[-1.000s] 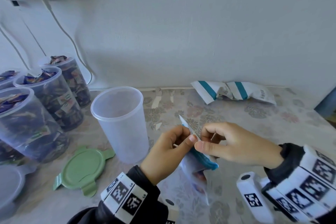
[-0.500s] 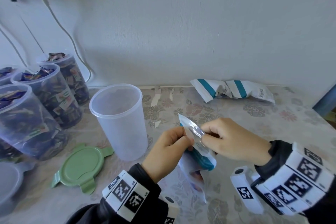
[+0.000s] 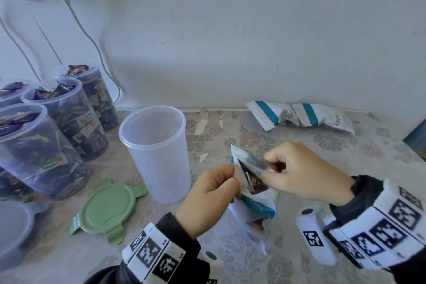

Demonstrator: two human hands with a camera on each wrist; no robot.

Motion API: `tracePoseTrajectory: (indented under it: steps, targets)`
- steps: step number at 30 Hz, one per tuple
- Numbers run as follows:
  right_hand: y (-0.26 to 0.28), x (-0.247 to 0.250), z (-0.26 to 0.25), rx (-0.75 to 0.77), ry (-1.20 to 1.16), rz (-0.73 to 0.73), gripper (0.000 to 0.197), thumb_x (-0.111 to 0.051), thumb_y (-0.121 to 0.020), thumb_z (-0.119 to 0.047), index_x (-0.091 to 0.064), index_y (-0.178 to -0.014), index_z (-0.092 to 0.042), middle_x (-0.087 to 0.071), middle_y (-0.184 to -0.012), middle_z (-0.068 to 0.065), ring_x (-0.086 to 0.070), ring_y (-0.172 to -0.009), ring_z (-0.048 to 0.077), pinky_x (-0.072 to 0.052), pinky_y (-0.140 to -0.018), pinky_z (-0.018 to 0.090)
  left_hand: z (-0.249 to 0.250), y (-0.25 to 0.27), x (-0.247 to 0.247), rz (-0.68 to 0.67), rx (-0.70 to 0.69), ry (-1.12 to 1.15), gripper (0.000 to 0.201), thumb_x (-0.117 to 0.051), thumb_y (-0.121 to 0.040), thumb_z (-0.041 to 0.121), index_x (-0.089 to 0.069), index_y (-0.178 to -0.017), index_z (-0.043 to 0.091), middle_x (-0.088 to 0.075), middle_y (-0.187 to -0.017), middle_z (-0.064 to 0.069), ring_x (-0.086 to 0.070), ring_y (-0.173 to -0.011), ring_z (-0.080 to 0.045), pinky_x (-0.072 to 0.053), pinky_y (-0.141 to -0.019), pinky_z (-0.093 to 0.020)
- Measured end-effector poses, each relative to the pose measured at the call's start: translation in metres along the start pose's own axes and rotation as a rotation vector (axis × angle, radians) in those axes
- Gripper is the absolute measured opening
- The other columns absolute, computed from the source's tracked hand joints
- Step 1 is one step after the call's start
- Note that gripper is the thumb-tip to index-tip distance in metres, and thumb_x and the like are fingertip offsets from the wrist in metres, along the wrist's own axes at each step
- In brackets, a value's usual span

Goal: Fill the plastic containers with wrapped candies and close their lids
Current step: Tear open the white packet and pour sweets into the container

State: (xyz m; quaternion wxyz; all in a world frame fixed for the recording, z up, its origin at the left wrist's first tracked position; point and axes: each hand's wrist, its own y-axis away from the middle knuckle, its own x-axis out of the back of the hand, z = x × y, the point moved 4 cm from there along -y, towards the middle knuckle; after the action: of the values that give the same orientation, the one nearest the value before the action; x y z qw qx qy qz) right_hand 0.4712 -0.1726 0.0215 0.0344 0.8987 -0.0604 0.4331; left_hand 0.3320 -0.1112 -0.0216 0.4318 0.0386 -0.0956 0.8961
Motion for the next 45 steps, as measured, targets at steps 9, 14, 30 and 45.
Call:
tracePoseTrajectory:
  steps: [9, 14, 30, 45]
  targets:
    - [0.003, -0.008, -0.025, 0.129, 0.009, 0.277, 0.043, -0.060, -0.072, -0.010, -0.026, -0.046, -0.016, -0.026, -0.043, -0.006, -0.030, -0.044, 0.010, -0.031, -0.047, 0.015, 0.011, 0.001, 0.025, 0.141, 0.110, -0.231, 0.056, -0.043, -0.056, 0.042, -0.051, -0.077, -0.009, -0.047, -0.067, -0.015, -0.041, -0.061, -0.018, -0.043, -0.057, -0.044]
    - [0.002, -0.014, -0.030, 0.142, -0.009, 0.272, 0.042, -0.059, -0.071, -0.017, -0.026, -0.046, -0.021, -0.027, -0.042, -0.007, -0.033, -0.045, 0.010, -0.033, -0.049, 0.013, 0.012, 0.005, 0.025, 0.128, 0.152, -0.411, 0.045, -0.054, -0.083, 0.042, -0.062, -0.090, -0.002, -0.065, -0.084, -0.019, -0.062, -0.071, -0.029, -0.053, -0.067, -0.047]
    - [-0.015, -0.025, 0.025, -0.341, -0.571, 0.214, 0.021, -0.043, -0.098, -0.029, -0.061, -0.102, -0.019, -0.064, -0.102, 0.004, -0.061, -0.085, 0.017, -0.054, -0.071, 0.032, 0.062, 0.009, 0.053, 0.272, 0.114, -0.122, 0.029, -0.043, -0.093, 0.007, -0.058, -0.082, -0.016, -0.058, -0.074, -0.034, -0.053, -0.058, -0.022, -0.051, -0.054, -0.024]
    - [-0.047, -0.019, 0.021, -0.198, -1.260, 0.165, 0.069, -0.092, -0.035, -0.046, -0.070, -0.087, -0.006, -0.067, -0.086, 0.013, -0.060, -0.074, 0.022, -0.050, -0.069, 0.031, 0.107, 0.010, 0.081, 0.203, 0.092, -0.143, 0.026, -0.051, -0.092, 0.021, -0.071, -0.087, 0.005, -0.074, -0.079, -0.006, -0.070, -0.070, -0.014, -0.053, -0.063, -0.017]
